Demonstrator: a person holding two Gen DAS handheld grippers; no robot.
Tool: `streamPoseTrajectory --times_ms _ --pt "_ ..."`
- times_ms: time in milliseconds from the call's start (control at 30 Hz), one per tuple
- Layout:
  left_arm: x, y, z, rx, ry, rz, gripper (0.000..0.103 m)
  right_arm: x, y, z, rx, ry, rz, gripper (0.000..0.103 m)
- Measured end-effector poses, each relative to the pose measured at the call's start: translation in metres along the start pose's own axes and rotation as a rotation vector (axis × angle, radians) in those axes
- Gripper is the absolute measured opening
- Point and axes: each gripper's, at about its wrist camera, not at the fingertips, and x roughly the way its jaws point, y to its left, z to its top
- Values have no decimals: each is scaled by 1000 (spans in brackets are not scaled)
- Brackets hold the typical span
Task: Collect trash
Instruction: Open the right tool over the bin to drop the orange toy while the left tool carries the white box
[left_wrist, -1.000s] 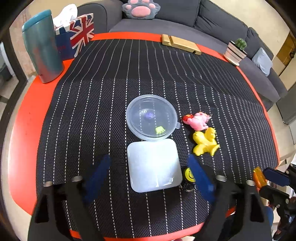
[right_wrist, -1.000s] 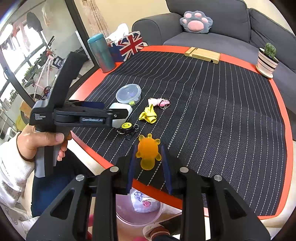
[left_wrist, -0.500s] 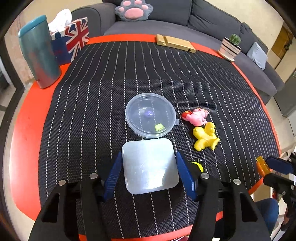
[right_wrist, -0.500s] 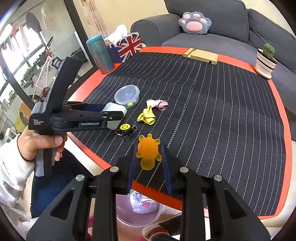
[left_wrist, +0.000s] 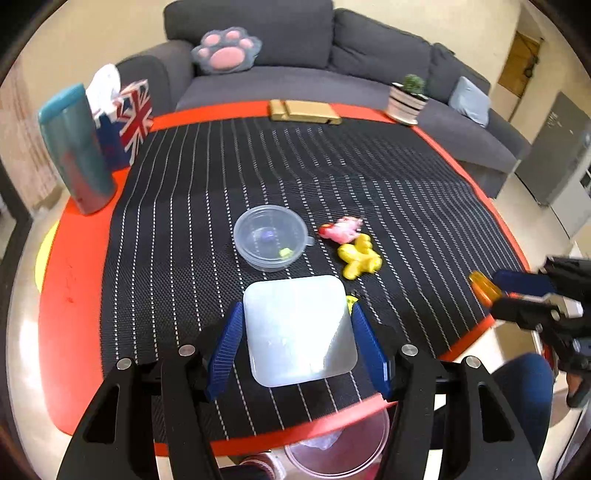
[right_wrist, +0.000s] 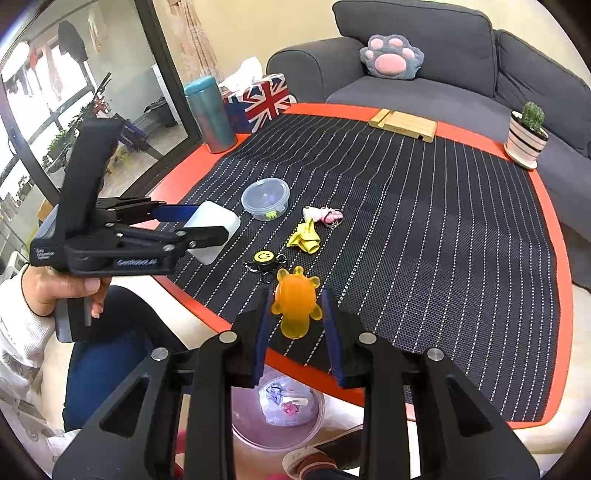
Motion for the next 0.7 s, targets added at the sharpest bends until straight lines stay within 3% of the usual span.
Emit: streamPoseTrajectory --times_ms 700 --pt "-72 -38 -47 157 -78 -121 59 -57 46 -38 -55 -52 14 27"
